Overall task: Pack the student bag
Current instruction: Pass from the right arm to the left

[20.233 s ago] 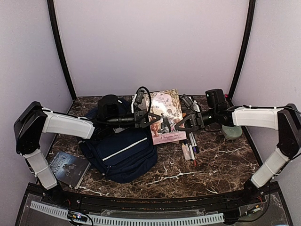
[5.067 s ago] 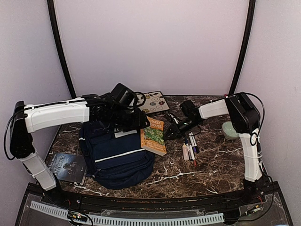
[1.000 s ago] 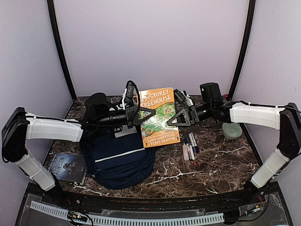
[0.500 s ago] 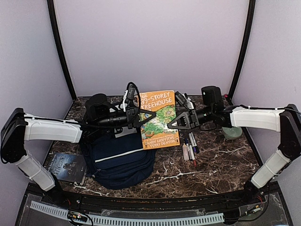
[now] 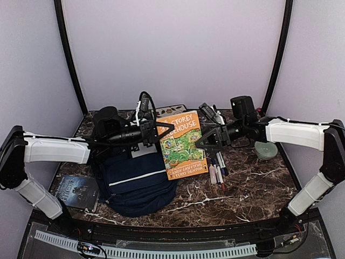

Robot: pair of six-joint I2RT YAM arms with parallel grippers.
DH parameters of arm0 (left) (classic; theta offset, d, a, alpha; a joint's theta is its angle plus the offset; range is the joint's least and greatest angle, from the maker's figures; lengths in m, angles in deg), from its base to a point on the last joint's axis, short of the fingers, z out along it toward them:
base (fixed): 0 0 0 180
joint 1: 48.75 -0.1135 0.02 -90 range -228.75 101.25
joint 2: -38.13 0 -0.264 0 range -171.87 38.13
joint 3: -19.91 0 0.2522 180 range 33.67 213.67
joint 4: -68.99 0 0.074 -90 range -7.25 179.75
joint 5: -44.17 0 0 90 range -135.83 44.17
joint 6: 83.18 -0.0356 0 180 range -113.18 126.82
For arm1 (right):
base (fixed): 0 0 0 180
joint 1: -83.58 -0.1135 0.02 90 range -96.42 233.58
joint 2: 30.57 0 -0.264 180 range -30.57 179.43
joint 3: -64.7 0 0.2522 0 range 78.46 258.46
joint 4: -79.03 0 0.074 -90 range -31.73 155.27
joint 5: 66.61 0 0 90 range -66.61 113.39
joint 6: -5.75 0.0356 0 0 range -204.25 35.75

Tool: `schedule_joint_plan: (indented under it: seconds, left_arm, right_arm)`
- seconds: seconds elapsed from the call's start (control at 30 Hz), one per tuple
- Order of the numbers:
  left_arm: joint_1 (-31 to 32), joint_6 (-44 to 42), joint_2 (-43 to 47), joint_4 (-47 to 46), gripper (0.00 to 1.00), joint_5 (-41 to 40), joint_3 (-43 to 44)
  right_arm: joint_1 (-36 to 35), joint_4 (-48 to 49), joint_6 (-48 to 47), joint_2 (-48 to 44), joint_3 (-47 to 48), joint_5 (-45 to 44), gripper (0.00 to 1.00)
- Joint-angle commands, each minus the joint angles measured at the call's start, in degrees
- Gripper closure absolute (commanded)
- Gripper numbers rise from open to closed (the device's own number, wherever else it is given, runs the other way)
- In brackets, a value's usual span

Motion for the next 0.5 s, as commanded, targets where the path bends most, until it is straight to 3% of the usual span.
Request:
schedule_joint_plan:
  seconds: [0.0,0.13,0.37,0.4,0.47]
  left_arm:
    - [-0.2,0.7,1.6,-5.9,0.93,0.4,-1.9]
    - [-0.3,0.9,1.9,-6.9,1.0,1.2,-2.3]
    - [-0.6,2.4,3.7,-8.9,1.0,6.4,-2.2]
    - [-0.7,2.3,4.2,-8.4,1.0,6.7,-2.1]
    - [-0.8,1.7,4.9,-7.1,1.0,7.8,-1.6]
  right_arm:
    - [-0.2,1.8,-2.8,-1.0,1.5,2.4,0.48]
    - [-0.2,0.8,-3.9,0.1,2.1,-0.7,0.45]
    - [3.0,-11.3,-15.8,0.5,8.4,-8.0,0.13]
    - [3.7,-11.4,-16.0,0.4,9.2,-8.0,0.03]
    - [4.0,-12.0,-17.2,0.2,10.3,-8.9,0.0]
